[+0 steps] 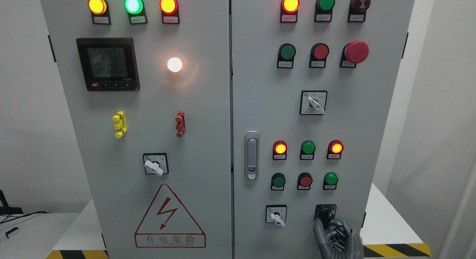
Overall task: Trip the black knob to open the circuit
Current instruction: 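Twist the black knob with the right hand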
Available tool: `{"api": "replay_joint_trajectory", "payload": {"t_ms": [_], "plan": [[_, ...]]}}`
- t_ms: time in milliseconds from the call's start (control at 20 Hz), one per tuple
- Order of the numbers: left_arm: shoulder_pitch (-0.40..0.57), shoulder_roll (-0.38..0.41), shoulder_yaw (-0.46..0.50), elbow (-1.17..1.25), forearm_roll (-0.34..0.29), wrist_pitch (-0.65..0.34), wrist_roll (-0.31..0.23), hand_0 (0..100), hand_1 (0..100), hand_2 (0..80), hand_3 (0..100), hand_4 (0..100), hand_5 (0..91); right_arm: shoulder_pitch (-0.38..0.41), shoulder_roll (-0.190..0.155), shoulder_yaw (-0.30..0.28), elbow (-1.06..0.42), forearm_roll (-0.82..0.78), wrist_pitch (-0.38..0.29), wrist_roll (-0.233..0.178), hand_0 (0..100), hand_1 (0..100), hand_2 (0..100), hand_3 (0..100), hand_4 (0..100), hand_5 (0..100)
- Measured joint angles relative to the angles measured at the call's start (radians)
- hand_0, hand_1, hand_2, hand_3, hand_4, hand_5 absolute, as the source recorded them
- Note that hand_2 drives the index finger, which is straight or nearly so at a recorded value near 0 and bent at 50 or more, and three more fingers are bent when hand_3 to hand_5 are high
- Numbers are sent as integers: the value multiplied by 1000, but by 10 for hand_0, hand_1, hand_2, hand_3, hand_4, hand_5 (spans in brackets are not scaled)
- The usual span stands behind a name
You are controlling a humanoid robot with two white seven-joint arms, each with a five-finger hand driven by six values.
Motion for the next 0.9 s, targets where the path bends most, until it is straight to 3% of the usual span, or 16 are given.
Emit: {"api": "replay_joint_trajectory", "payload": {"t_ms": [901], "plan": [[0, 0, 0, 0, 0, 0, 0, 120, 389, 0, 0, 0, 0, -3, 2, 2, -1, -17, 0, -3, 329, 595, 633, 903, 926, 998]]}}
